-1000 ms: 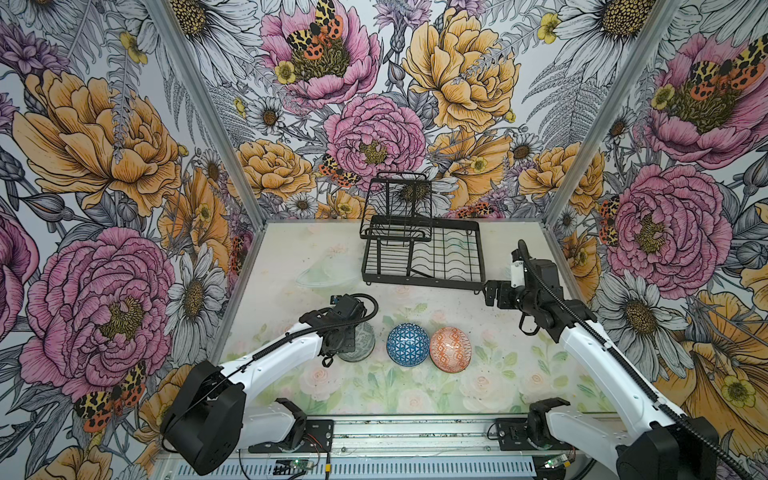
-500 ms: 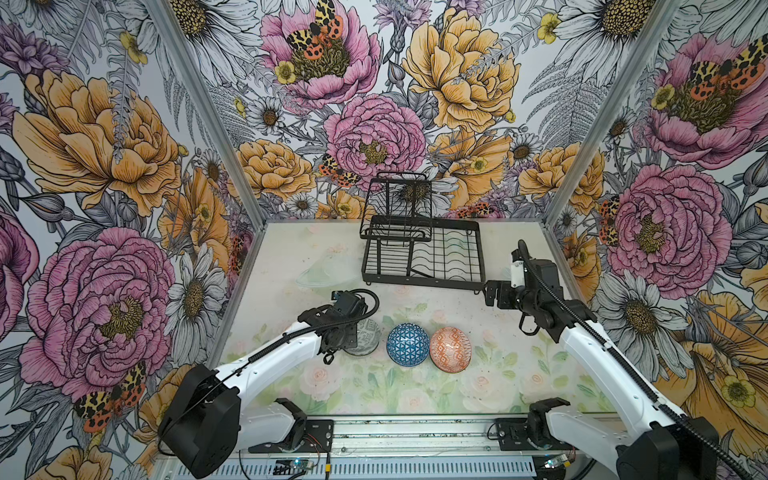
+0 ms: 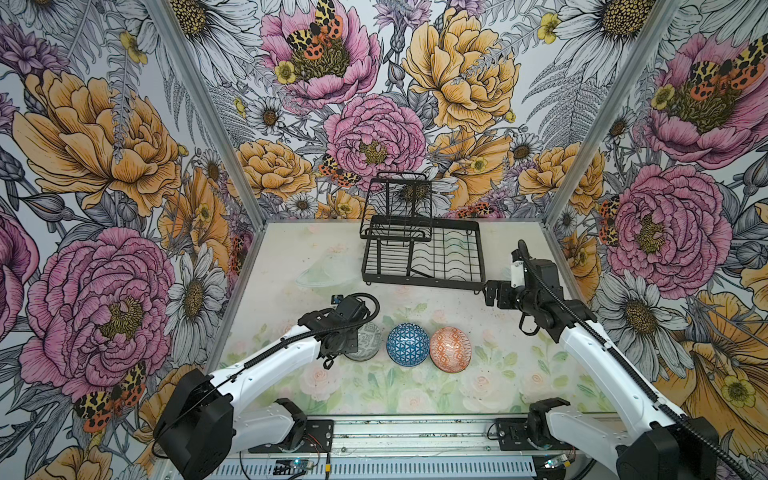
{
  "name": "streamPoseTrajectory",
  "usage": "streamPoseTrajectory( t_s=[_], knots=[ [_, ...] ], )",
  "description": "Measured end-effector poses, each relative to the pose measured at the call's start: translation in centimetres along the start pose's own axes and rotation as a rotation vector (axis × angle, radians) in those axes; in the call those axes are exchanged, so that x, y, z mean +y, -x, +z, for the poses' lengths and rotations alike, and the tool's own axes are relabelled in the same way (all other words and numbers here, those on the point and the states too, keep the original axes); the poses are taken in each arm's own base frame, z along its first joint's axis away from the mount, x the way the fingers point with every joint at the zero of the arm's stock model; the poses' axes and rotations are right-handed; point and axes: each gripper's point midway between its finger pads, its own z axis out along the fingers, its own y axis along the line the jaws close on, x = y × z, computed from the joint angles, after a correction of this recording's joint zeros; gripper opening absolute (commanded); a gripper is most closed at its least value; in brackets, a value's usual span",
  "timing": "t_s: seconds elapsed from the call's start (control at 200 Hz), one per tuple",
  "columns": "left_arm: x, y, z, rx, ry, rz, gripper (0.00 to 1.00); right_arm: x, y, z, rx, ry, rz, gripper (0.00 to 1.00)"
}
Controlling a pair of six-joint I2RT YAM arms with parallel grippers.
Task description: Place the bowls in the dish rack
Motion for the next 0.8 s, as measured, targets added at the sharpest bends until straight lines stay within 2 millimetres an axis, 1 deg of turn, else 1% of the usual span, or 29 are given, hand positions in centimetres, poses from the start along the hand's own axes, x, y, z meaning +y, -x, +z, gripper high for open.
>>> streamPoseTrajectory(
  t_s=[0.065, 0.13, 0.35, 0.435, 0.54, 0.801],
  knots=[
    [0.4, -0.3, 0.0, 0.012, 0.017, 0.003, 0.24, 0.0, 0.0, 0.0, 0.0, 0.0, 0.0, 1.0],
    [0.7, -0.5, 0.0, 0.018, 0.032, -0.001, 0.24, 0.0, 0.0, 0.0, 0.001, 0.002, 0.0, 0.99],
    [1.0, -0.9, -0.1, 0.028, 0.048, 0.001, 0.21, 0.1, 0.0, 0.0, 0.001, 0.007, 0.0, 0.99],
    [1.1, -0.8, -0.4, 0.021, 0.045, -0.005, 0.17, 0.2, 0.0, 0.0, 0.002, 0.01, 0.0, 1.0],
    [1.2, -0.8, -0.6, 0.017, 0.044, -0.008, 0.16, 0.2, 0.0, 0.0, 0.002, 0.01, 0.0, 1.0],
    [1.2, -0.9, -0.7, 0.015, 0.043, -0.01, 0.11, 0.2, 0.0, 0.0, 0.002, 0.01, 0.0, 0.99]
  ],
)
